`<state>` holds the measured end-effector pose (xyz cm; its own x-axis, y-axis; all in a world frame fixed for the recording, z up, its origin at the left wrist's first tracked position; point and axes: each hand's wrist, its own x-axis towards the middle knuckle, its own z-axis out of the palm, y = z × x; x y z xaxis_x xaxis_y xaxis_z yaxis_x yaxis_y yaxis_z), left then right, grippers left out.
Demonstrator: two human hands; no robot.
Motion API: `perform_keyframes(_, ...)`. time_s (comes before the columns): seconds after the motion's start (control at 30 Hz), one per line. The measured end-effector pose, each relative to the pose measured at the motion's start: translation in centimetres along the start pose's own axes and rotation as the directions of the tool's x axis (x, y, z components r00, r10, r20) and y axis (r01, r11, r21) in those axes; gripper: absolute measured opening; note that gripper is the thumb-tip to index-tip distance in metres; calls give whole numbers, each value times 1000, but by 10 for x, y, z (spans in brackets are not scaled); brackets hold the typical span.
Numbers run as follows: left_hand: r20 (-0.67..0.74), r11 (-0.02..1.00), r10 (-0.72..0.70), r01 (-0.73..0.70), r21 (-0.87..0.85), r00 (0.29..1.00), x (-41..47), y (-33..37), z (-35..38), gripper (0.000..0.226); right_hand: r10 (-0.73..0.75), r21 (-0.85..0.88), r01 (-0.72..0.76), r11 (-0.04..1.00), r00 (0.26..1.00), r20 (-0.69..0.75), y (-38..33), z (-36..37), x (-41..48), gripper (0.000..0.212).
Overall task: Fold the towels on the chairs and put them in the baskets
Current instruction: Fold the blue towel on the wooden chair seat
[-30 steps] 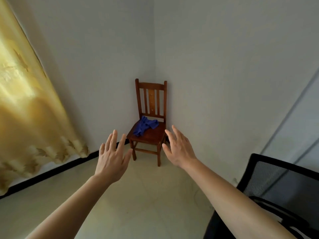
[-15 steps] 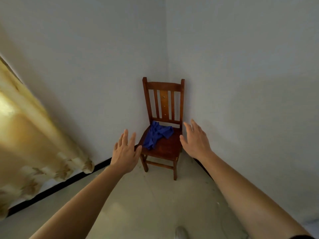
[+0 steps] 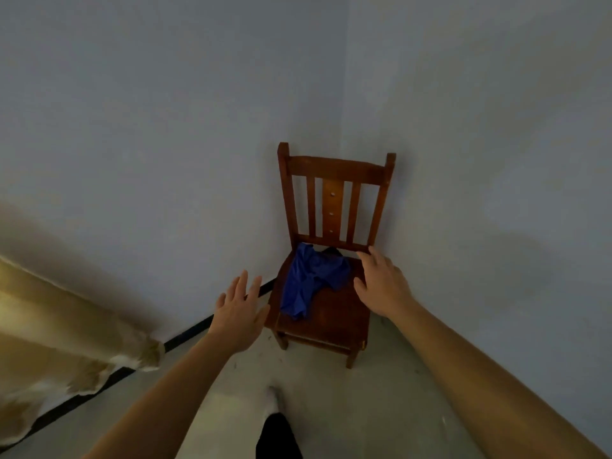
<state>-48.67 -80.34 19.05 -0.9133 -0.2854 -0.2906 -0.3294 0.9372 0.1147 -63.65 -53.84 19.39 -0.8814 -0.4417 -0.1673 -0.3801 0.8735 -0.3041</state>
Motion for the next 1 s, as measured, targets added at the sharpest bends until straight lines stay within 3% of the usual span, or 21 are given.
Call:
perform_keyframes(0.13, 145, 996, 41, -29, -89, 989, 89, -33, 26, 71, 158, 1, -159, 987, 981, 116, 5, 55, 48, 64)
perform_keyframes(0.33, 248, 981, 116, -72, -177, 962, 206, -65, 99, 67, 330, -59, -329, 943, 893, 305, 9, 162, 115, 67)
perform_keyframes(0.57, 313, 964, 68, 18, -264, 947, 279, -81, 237, 48, 338, 198, -454, 869, 835, 433, -4, 320, 162, 63)
perform_keyframes(0.73, 301, 972, 74, -2, -233, 951, 308, -85, 297, 49, 358, 369, -506, 780, 844, 399, -27, 397, 165, 75)
perform_keyframes(0.83, 193, 967, 213, -179, -180, 958, 324, -79, 320, 56, 441, 491, -544, 681, 839, 318, -29, 422, 170, 46)
perform_keyframes(0.9, 191, 959, 274, -254, -123, 942, 332, -75, 331, 46, 485, 512, -555, 656, 829, 278, -21, 427, 173, 24)
perform_keyframes(0.97, 163, 961, 237, -207, -182, 958, 337, -67, 338, 25, 582, 554, -609, 568, 773, 254, -2, 423, 175, 17)
perform_keyframes(1.0, 137, 955, 146, -103, -278, 980, 338, -61, 335, 18, 664, 575, -657, 488, 707, 245, 10, 417, 177, 16)
